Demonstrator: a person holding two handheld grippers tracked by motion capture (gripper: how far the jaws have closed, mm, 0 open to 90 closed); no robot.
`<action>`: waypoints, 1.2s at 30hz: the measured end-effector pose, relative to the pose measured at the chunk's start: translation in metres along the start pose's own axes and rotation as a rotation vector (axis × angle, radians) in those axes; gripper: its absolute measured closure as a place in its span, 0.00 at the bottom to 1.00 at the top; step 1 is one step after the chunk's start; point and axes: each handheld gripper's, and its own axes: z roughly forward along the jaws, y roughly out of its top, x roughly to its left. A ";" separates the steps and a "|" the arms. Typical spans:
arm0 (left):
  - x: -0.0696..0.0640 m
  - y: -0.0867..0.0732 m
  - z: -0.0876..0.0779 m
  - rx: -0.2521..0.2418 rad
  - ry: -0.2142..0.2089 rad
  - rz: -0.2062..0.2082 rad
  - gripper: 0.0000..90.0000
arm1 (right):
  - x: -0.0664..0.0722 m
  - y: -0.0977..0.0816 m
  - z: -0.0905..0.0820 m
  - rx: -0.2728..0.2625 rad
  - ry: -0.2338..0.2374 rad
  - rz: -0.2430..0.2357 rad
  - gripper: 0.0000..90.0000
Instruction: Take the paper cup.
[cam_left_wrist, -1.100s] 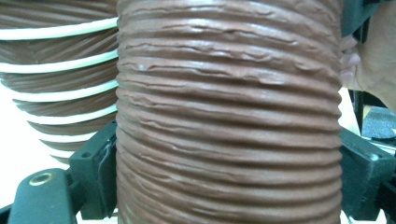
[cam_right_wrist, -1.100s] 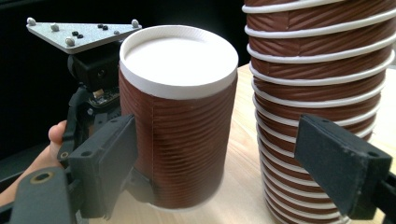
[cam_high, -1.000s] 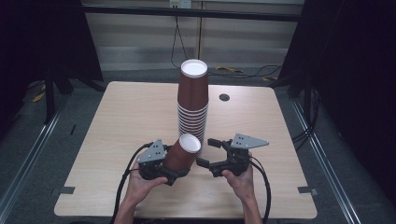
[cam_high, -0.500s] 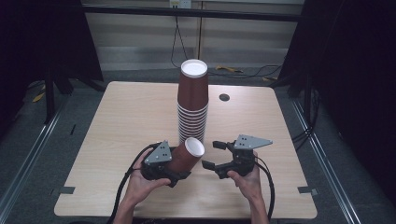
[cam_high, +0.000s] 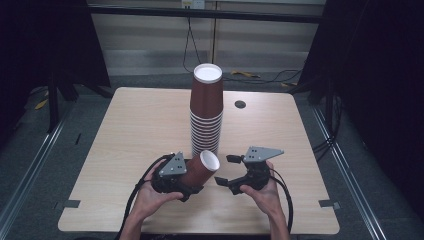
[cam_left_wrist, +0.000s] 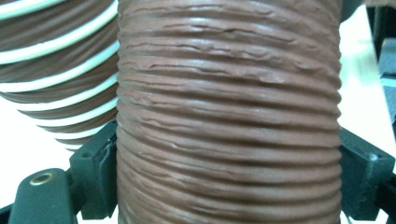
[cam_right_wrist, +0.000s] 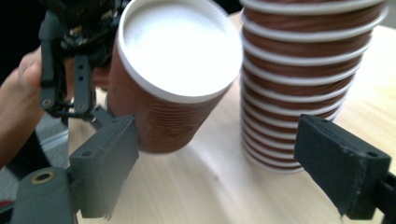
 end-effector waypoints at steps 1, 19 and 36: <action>0.000 0.001 0.001 0.014 0.006 0.003 0.15 | 0.000 0.000 0.001 0.020 -0.002 -0.004 0.15; 0.005 0.005 0.007 0.164 -0.031 0.069 0.16 | 0.005 0.002 0.014 0.188 -0.003 -0.074 0.17; 0.003 0.017 0.013 0.330 -0.002 0.180 0.16 | 0.003 0.004 0.025 0.313 0.022 -0.096 0.22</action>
